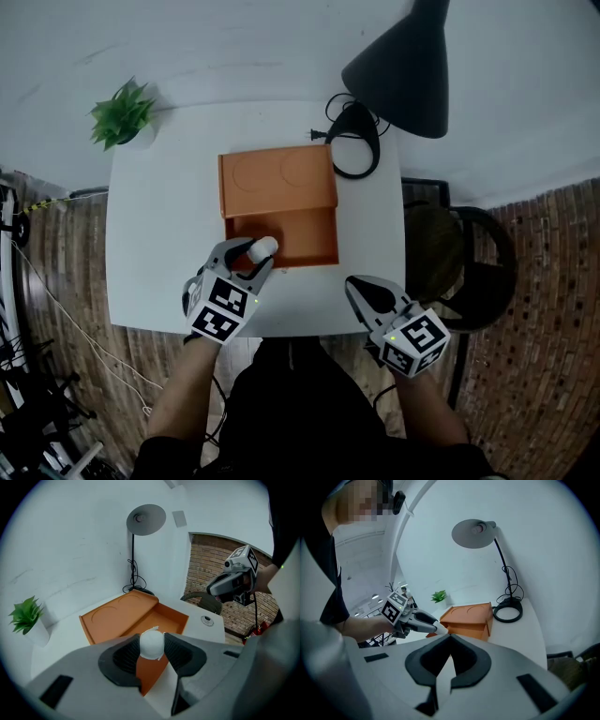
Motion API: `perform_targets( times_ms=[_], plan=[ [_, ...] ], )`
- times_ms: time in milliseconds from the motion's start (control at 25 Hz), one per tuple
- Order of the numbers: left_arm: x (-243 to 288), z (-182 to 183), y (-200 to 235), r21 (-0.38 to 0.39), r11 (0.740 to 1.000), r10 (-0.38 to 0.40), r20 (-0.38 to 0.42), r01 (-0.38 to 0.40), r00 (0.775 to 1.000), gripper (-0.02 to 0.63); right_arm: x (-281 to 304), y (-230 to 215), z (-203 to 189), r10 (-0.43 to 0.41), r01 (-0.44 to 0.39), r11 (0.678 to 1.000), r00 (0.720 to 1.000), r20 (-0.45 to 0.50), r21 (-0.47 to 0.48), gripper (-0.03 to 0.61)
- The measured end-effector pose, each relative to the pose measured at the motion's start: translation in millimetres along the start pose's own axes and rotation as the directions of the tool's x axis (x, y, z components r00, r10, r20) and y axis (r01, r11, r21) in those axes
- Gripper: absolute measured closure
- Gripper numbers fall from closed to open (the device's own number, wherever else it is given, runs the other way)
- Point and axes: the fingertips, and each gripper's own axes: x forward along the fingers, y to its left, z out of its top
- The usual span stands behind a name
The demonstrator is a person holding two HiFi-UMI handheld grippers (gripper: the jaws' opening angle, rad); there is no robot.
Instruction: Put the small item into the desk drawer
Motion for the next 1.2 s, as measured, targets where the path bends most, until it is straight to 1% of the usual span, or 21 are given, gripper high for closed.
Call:
perform_targets(
  times_ms=[280,480,680,920,1080,1200],
  plan=[
    [23.6,-1.1,-4.3,0.055,0.998,-0.021,-0.043,0.024,0.999,0.446,-13.3,-10.6,-9.0,-0.029,0.029,0.999,1.000,0.006,0.024,0.575],
    [40.7,5.7,-8.8,0.048,0.998,-0.040,-0.053,0.043,0.998,0.445,-23.6,-15.9,-17.7,-0.053,0.053,0.998,0.999,0.006,0.046,0.575],
    [54.6,5.6,-12.1,0.099,0.994,-0.040,-0.096,0.049,0.995,0.445,-32.1,-19.4,-18.7,-0.066,0.064,0.996,0.997,0.031,0.070,0.575],
    [57.0,11.4,-14.4,0.112,0.994,-0.006,-0.105,0.018,0.994,0.445,-48.1,-28.0,-23.2,-0.099,0.096,0.993,0.994,0.039,0.068,0.575],
    [54.7,17.0,-16.3,0.138,0.990,0.007,-0.104,0.007,0.995,0.442,-51.3,-30.3,-22.4,-0.093,0.088,0.992,0.994,0.060,0.086,0.575],
    [48.7,22.5,-15.1,0.145,0.989,0.029,-0.087,-0.016,0.996,0.440,-52.6,-28.9,-20.4,-0.087,0.080,0.992,0.994,0.073,0.094,0.575]
  ],
)
